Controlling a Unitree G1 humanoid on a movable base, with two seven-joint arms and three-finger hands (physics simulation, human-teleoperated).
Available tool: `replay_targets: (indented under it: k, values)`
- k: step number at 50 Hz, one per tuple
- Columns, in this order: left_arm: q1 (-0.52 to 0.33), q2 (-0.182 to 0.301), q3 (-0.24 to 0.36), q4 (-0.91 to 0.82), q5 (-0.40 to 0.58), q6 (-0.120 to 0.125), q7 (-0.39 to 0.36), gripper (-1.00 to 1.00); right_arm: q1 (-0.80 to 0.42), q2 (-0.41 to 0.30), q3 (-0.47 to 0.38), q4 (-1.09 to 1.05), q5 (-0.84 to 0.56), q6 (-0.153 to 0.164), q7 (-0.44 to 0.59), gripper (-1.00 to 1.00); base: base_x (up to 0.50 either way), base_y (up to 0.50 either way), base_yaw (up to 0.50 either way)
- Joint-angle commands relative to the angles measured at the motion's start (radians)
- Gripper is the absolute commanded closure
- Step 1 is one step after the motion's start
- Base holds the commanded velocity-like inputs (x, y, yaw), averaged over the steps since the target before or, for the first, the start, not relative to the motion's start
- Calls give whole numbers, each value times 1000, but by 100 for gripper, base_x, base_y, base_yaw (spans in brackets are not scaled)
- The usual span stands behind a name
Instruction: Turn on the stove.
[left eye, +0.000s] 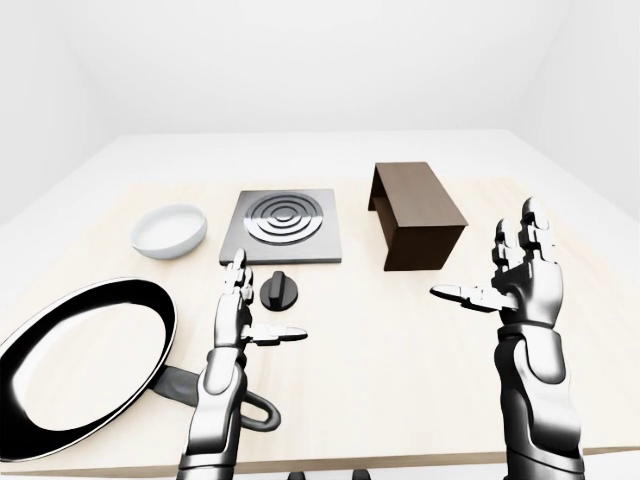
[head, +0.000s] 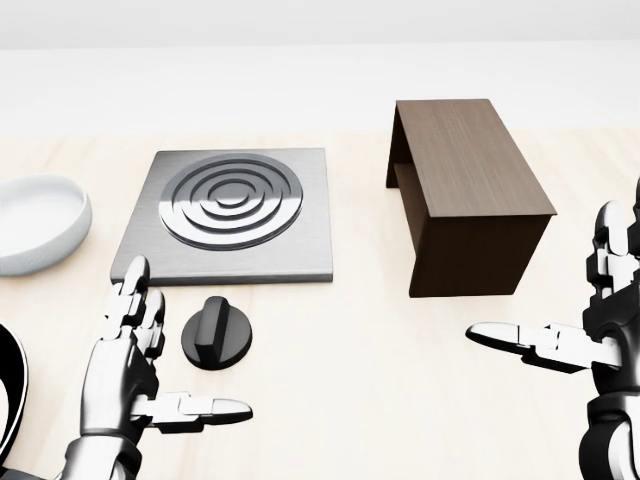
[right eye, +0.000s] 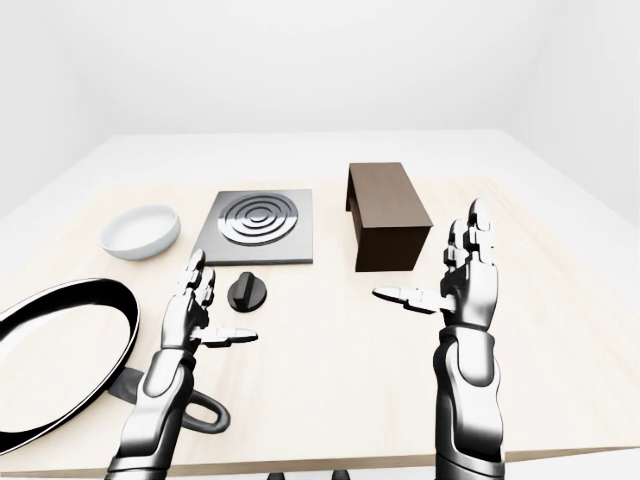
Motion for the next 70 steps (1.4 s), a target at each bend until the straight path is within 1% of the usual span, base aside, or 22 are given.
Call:
replay_targets:
  k: [1, 5, 7, 9, 10, 11, 16, 26, 31, 54, 57, 64, 70]
  values:
    - [0, 0, -2, 7, 3, -4, 0, -100, 2, 2, -5, -4, 6, 0, -2, -100, 23, 0, 0]
    - [-1, -1, -4, 15, 5, -9, 1, -100, 8, 5, -8, -14, 15, 0, -2, -100, 17, 0, 0]
    - [-8, -1, -3, 41, 7, -25, 2, -100, 11, 5, -9, -20, 18, 0, 0, -100, 0, 0, 0]
    - [-16, -1, -2, 77, 9, -47, 3, -100, 10, 4, -10, -20, 21, 0, 1, -100, 0, 0, 0]
    - [-18, -1, -3, 88, 10, -52, 4, -100, 10, 4, -10, -17, 21, 0, 1, -100, 0, 0, 0]
    - [-25, -2, -3, 117, 13, -66, 5, -100, 11, 4, -9, -16, 22, 0, 2, -100, 0, 0, 0]
    - [-56, 0, -1, 233, 19, -66, 12, -100, 11, 4, -8, -12, 22, 0, 4, -100, 0, 0, 0]
    - [-72, 2, -3, 305, 30, -66, 21, -100, 13, 5, -2, -10, 16, 0, 7, -100, 0, 0, 0]
    - [-60, -3, -13, 284, 36, -66, 20, -100, 13, 5, -4, -15, 17, 0, 7, -100, 0, 0, 0]
    - [-45, -17, -39, 296, 57, -66, 20, -100, 16, 6, 0, -4, 10, 0, 15, -100, 0, 0, 0]
    - [-44, -18, -41, 300, 59, -66, 21, -100, 15, 6, -1, -1, 11, 0, 16, -100, 0, 0, 0]
    - [-64, -20, -42, 376, 66, -66, 23, -100, 14, 6, 0, 2, 10, 0, 17, -100, 0, 0, 0]
    - [-56, -23, -48, 358, 69, -66, 22, -100, 13, 7, 2, 6, 9, 0, 16, -100, 0, 0, 0]
